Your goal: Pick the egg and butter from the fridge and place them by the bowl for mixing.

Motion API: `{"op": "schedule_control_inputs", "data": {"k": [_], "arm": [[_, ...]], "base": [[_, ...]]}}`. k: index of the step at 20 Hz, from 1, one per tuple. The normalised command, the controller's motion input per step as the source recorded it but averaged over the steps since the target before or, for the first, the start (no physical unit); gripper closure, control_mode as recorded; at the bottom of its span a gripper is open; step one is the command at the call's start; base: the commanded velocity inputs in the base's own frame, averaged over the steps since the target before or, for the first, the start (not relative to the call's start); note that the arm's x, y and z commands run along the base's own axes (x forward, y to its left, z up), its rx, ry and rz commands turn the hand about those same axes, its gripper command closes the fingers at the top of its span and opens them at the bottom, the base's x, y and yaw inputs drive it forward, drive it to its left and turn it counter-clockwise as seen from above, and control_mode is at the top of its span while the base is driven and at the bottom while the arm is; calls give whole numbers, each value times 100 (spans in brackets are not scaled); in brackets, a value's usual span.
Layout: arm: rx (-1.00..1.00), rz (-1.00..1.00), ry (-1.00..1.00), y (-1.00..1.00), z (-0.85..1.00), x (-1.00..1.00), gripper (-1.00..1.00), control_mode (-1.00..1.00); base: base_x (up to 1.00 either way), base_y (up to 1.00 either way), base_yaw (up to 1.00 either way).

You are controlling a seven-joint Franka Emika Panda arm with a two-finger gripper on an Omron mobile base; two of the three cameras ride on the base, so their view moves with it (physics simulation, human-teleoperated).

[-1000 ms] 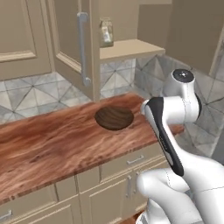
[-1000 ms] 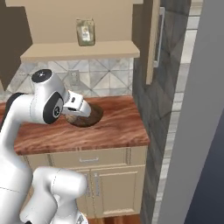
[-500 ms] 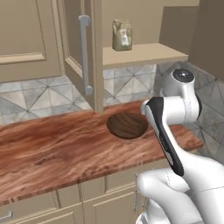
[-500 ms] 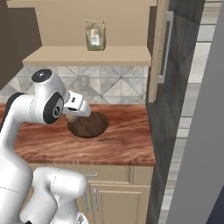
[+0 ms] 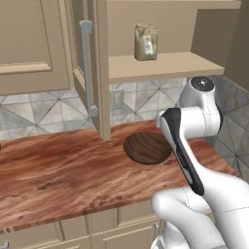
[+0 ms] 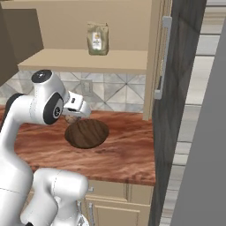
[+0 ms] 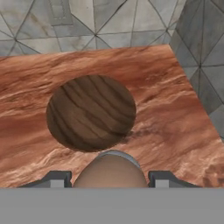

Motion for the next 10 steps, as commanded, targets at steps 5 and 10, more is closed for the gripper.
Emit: {"op": "schedule_control_inputs", "data": {"k": [5, 10], "arm": [[0, 0, 0, 0, 0, 0, 100, 100], [0, 0, 0, 0, 0, 0, 100, 100]], "base": [[5, -3, 0], [0, 0, 0]]}}
